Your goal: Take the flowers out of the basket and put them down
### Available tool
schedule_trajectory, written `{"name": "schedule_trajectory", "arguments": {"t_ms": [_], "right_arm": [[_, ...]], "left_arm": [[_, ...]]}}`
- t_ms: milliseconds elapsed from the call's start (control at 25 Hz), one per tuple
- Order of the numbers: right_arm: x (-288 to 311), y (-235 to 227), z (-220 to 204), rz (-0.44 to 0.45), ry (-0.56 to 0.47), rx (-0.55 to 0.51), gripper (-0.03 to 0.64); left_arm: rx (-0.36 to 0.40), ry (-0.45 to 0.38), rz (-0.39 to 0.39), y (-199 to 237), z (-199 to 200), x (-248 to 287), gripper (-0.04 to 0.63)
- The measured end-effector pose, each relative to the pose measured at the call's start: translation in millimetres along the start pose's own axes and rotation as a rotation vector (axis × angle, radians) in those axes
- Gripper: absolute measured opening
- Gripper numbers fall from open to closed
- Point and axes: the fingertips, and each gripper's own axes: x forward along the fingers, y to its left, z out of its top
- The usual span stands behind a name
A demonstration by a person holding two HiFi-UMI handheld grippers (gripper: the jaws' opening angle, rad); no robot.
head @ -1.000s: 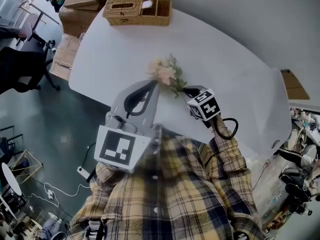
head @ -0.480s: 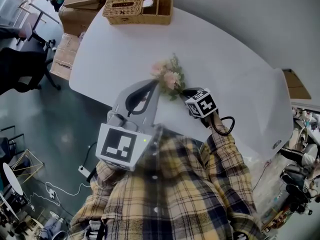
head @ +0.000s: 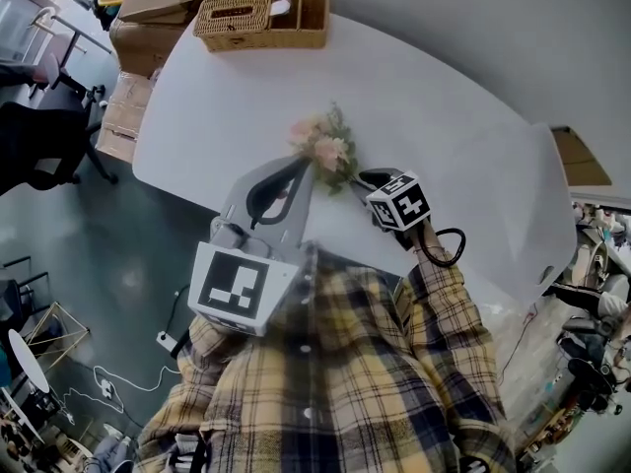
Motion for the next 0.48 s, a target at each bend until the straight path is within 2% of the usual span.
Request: {"name": "schedule_trajectory", "arguments": {"t_ms": [240,480], "right_arm": [[-56,8,23,-0.03,-0.139,0.007,0.101],[-153,21,44,-0.104,-0.341,0.008,0.101]], "left_arm": [[0.015,-0.006,-0.04,-30,8,3,0.002],[0.059,-0.001,-0.109,-80,20,12,0.002]]}}
